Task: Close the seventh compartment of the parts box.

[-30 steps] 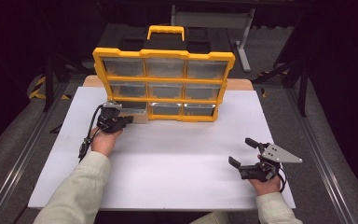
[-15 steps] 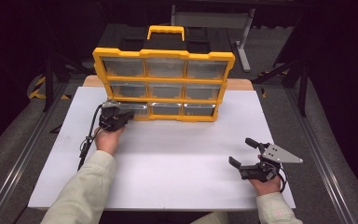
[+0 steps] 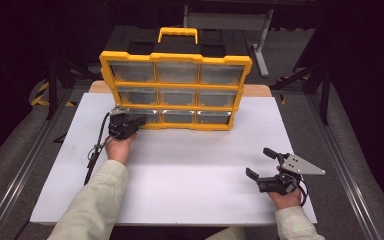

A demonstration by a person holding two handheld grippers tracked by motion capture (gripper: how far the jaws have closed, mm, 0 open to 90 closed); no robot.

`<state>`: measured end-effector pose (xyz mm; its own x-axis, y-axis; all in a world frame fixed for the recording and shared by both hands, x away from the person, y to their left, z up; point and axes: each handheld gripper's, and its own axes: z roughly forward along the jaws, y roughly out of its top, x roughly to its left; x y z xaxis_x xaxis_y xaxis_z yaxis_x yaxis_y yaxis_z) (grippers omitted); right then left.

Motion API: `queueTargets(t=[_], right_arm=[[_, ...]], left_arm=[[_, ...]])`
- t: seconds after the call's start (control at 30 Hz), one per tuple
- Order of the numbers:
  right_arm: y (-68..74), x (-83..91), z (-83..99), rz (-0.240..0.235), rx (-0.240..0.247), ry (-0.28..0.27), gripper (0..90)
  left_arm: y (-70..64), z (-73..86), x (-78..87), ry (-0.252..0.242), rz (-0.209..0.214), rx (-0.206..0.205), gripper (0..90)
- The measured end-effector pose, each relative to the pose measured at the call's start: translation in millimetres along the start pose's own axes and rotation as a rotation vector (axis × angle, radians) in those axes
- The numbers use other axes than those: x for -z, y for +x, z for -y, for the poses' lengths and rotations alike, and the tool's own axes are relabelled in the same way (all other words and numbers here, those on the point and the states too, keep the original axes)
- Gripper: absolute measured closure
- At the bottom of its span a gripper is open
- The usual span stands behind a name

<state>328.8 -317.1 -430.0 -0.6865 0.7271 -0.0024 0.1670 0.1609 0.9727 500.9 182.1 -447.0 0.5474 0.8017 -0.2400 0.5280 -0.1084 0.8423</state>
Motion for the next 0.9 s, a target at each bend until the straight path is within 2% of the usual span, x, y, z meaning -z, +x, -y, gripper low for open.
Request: queueTargets(t=[0.13,0.27,0.37,0.57,0.67,0.8,0.83,0.87,0.9], right_arm=[[0.3,-0.7,0.0,-0.007,0.002,0.004,2.6],[-0.1,-0.2,0.0,-0.008,0.002,0.0,2.6],[-0.1,-0.3,0.0,-0.01,0.002,0.0,2.6],[-0.2,-0.4,0.1,-0.011,-0.004,0.001,2.7],[-0.6,-0.6,0.3,-0.017,-0.006,0.0,2.6],[-1.4,-0.3,0.4,-0.012,-0.009,-0.003,2.6],[-1.5,-0.2,0.3,-0.011,-0.009,-0.003,2.6],[-1.6,-0.1,0.1,-0.011,-0.008,-0.005,2.6],[-2.0,0.4,-0.3,-0.01,-0.007,-0.011,2.6]], left_arm=[[1.4,0.0,-2.7,-0.002,-0.018,0.019,89.6],[1.7,0.2,-3.6,-0.006,-0.019,0.017,89.5],[2.8,0.2,-3.5,-0.005,-0.005,0.038,89.5],[1.8,-0.9,-1.0,0.006,-0.027,0.019,89.6],[3.9,-1.9,2.8,-0.006,-0.027,0.029,89.5],[2.0,-4.4,10.3,-0.011,0.002,0.016,89.4],[0.8,-5.1,12.9,-0.016,0.008,0.01,87.8],[0.3,-6.3,15.6,-0.025,0.031,0.02,77.5],[0.2,-7.0,18.3,-0.019,0.065,0.045,62.3]])
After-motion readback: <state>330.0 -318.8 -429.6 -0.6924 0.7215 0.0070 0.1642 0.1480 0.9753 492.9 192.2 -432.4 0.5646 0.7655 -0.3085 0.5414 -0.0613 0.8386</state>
